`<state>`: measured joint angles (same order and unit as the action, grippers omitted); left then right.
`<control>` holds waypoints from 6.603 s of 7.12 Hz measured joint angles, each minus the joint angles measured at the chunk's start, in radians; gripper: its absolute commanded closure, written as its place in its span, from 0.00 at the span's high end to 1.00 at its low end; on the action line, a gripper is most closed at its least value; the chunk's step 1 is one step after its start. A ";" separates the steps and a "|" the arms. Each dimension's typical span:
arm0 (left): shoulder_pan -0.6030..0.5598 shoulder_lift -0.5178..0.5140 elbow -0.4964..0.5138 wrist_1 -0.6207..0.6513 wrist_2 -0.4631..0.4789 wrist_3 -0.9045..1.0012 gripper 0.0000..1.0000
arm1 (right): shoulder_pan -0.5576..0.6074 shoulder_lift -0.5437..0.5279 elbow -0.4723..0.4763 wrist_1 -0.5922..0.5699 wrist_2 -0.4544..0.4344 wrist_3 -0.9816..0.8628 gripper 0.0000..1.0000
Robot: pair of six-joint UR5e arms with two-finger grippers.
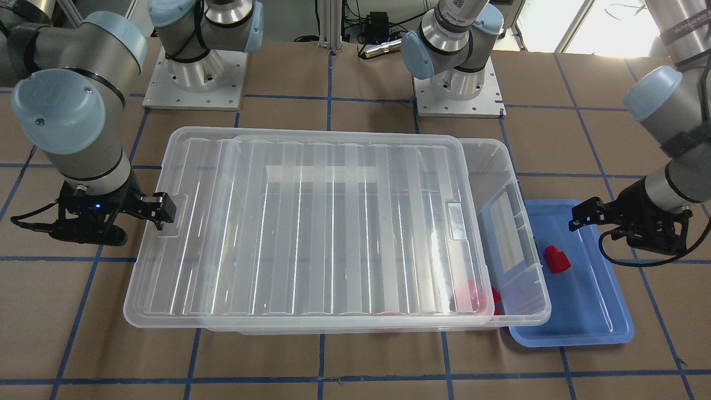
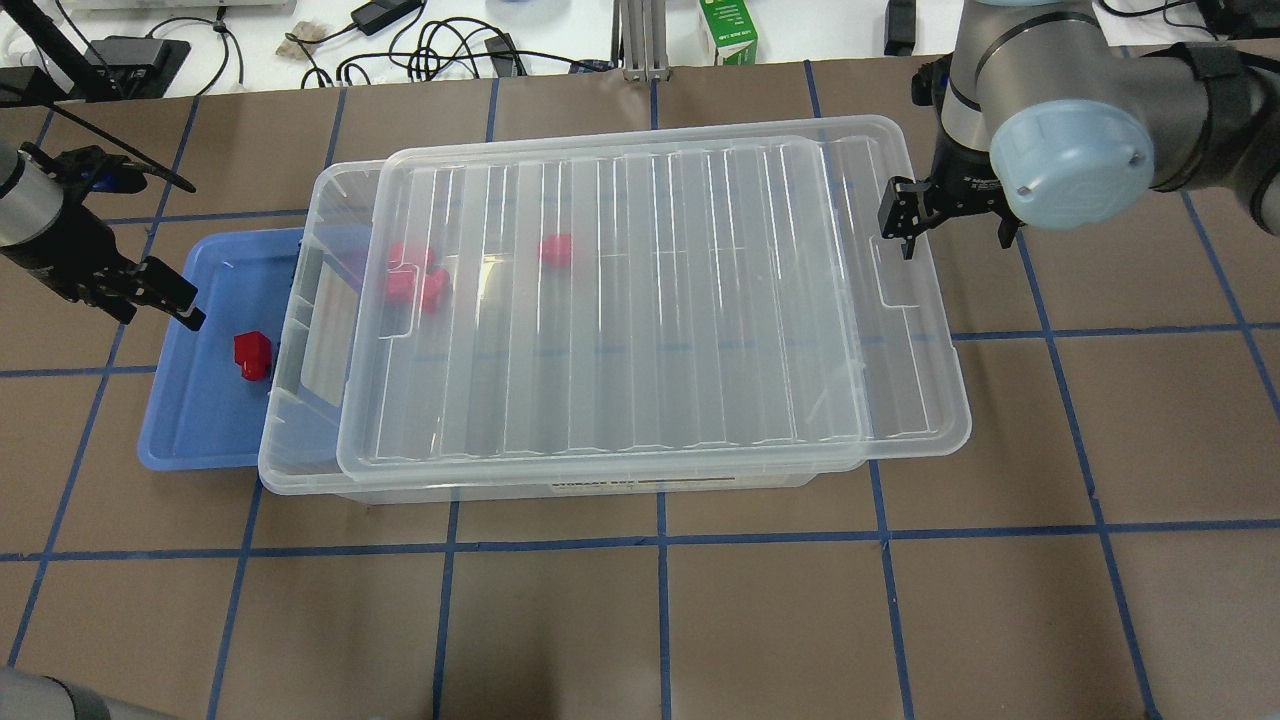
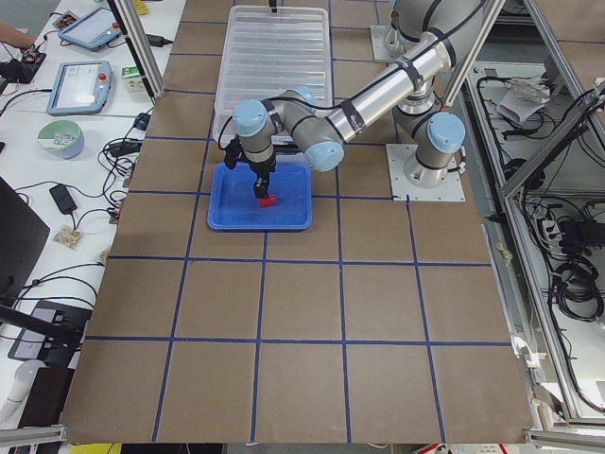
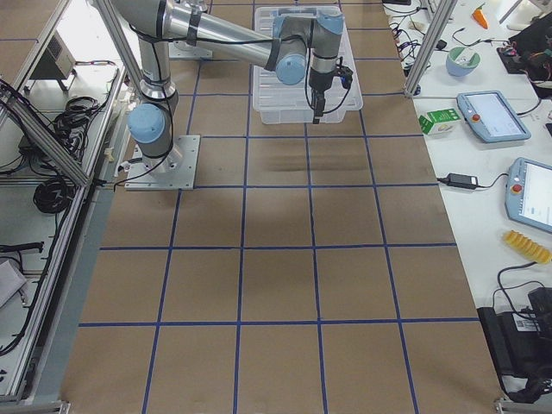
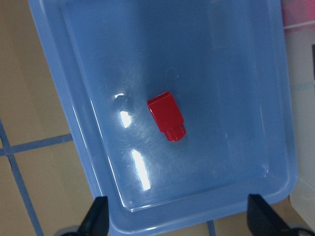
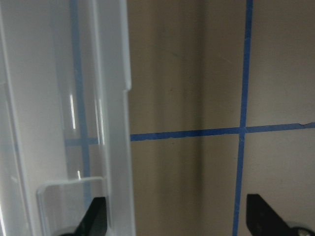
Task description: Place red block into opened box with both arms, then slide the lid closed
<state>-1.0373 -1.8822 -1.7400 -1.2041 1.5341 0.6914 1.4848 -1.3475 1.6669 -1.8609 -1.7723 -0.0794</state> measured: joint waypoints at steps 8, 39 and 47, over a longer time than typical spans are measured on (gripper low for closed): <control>-0.018 -0.158 -0.071 0.226 -0.018 -0.381 0.05 | -0.151 -0.002 -0.005 0.020 -0.036 -0.111 1.00; -0.457 0.135 0.029 -0.153 0.004 -0.589 1.00 | 0.084 -0.206 -0.156 0.243 0.172 0.055 1.00; -0.518 0.265 0.244 -0.396 0.055 -0.631 1.00 | 0.084 -0.206 -0.155 0.246 0.172 0.054 1.00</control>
<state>-1.5558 -1.6176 -1.4963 -1.6004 1.5896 0.0600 1.5685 -1.5539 1.5115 -1.6153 -1.5998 -0.0255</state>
